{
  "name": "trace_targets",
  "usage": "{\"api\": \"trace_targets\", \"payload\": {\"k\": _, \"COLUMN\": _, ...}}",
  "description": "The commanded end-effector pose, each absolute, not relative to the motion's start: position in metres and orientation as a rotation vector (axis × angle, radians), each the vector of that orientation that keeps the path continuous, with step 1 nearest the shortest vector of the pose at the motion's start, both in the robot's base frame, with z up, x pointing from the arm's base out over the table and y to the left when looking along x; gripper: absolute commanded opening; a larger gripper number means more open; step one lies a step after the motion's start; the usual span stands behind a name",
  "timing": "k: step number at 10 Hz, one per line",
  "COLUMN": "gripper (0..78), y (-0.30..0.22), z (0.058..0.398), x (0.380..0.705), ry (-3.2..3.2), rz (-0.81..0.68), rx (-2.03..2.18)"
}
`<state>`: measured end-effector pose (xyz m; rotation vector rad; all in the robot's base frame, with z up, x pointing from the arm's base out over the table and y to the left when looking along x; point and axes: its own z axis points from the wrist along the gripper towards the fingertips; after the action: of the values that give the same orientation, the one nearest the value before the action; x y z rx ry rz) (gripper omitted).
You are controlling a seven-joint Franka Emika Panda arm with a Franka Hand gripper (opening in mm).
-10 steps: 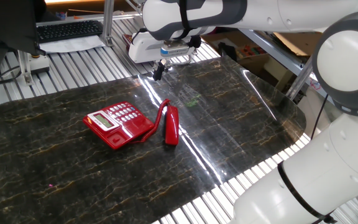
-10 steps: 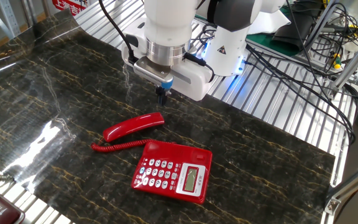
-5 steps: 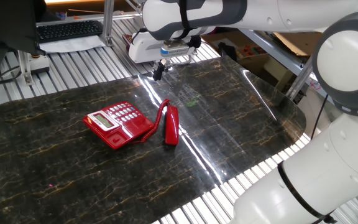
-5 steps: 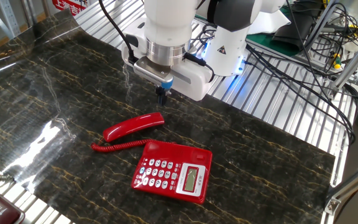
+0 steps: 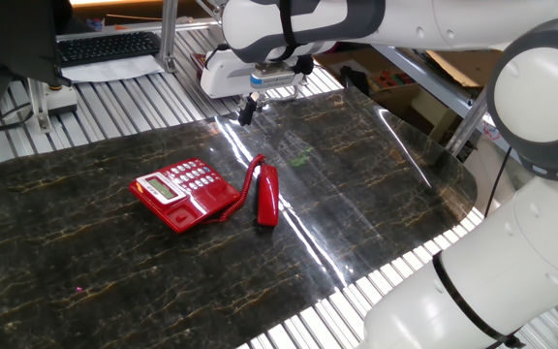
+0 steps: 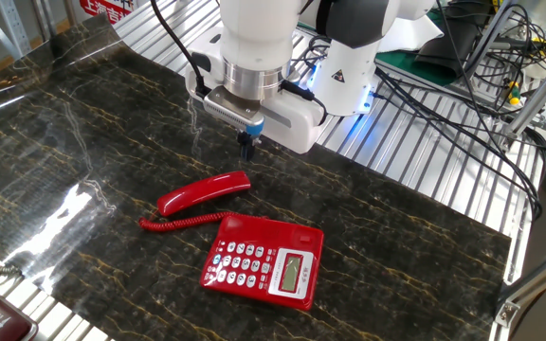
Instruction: Place the handset of the telephone on the corresponding phone cradle
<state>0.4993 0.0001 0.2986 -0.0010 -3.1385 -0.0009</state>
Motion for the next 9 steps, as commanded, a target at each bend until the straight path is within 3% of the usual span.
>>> {"api": "trace_targets", "payload": {"k": 1, "gripper": 0.0, "y": 0.0001, "z": 0.2986, "x": 0.4993, "ry": -3.102, "rz": -0.061, "rx": 0.016}}
{"api": "trace_targets", "payload": {"k": 3, "gripper": 0.0, "y": 0.0001, "z": 0.2986, "x": 0.4993, "ry": -3.102, "rz": 0.027, "rx": 0.039}}
{"api": "trace_targets", "payload": {"k": 9, "gripper": 0.0, "y": 0.0001, "z": 0.2986, "x": 0.4992, "ry": -3.101, "rz": 0.025, "rx": 0.033}}
